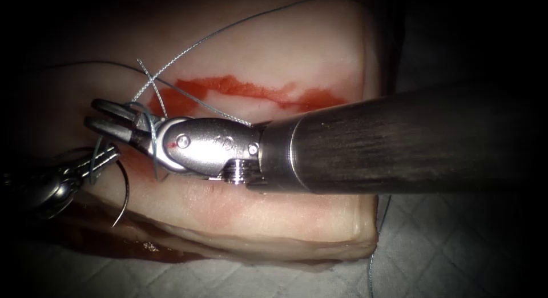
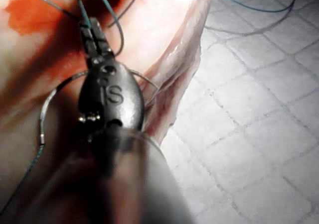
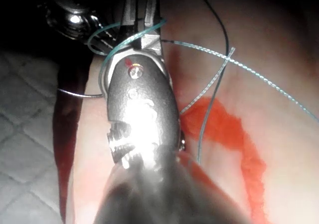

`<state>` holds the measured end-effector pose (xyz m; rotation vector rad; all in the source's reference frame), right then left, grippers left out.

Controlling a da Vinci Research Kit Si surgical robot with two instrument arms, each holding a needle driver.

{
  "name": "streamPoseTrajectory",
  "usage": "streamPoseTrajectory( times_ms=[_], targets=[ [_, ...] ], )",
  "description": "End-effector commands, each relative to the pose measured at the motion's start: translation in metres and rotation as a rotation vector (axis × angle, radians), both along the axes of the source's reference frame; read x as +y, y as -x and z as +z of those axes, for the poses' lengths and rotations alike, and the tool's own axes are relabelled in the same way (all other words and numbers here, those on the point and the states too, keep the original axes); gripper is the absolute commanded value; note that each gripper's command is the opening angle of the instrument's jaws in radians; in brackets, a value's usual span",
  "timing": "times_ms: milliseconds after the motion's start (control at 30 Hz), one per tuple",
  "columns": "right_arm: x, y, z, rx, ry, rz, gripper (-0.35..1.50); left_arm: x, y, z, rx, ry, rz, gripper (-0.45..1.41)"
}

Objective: Wound Closure

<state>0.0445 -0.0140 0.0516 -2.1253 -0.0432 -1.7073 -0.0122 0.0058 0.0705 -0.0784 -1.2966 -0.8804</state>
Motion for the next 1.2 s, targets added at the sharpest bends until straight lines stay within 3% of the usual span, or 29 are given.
streamPoseTrajectory(
  times_ms=[33,267,433,933,1200],
  targets=[
    [0.0001,-0.0009,0.0002,0.004,-0.003,-0.001,0.44,-0.0002,0.0005,0.0006,0.010,0.011,0.008,-0.45],
    [0.0003,-0.0011,0.0003,0.005,-0.013,0.003,0.83,-0.0005,0.0007,0.0008,0.101,0.075,0.045,-0.45],
    [0.0003,-0.0013,0.0003,0.008,-0.030,0.003,0.89,-0.0009,0.0011,0.0011,0.139,0.092,0.063,-0.45],
    [0.0009,-0.0011,0.0010,-0.027,-0.027,0.126,0.59,-0.0020,0.0018,-0.0013,0.187,0.123,0.068,-0.45],
    [0.0012,-0.0007,0.0013,-0.040,-0.049,0.168,0.54,-0.0014,-0.0001,-0.0020,0.275,0.159,0.024,-0.45]
  ],
)
